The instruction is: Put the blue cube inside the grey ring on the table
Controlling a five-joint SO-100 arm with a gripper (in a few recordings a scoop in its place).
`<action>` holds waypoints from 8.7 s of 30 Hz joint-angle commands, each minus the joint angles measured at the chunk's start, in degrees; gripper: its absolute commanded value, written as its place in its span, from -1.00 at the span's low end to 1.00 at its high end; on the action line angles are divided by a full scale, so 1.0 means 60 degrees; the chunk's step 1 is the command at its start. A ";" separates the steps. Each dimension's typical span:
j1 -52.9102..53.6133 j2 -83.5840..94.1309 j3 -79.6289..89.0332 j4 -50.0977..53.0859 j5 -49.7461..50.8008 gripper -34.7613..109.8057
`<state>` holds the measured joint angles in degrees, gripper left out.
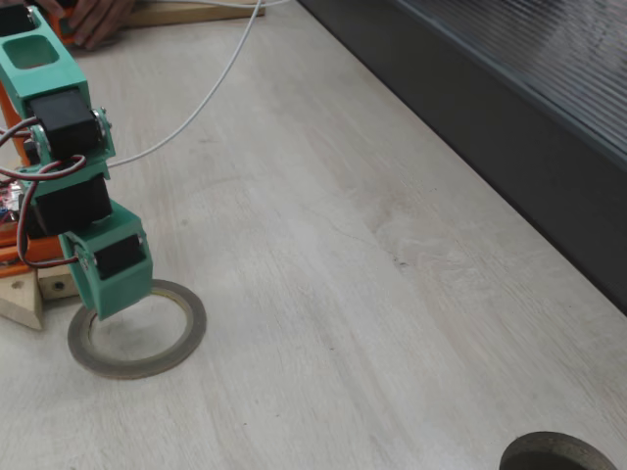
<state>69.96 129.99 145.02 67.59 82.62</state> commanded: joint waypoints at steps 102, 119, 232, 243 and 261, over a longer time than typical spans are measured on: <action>0.0088 0.0322 -0.4102 0.5625 0.0132 -0.51; 0.0103 0.0176 -0.3955 0.5625 0.0073 -0.51; 0.0044 0.0176 -0.3940 0.5537 0.0073 -0.51; 0.0044 0.0176 -0.3940 0.5537 0.0073 -0.51; 0.0029 0.0176 -0.3940 0.5537 0.0073 -0.51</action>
<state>69.87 129.99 121.90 100.28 82.62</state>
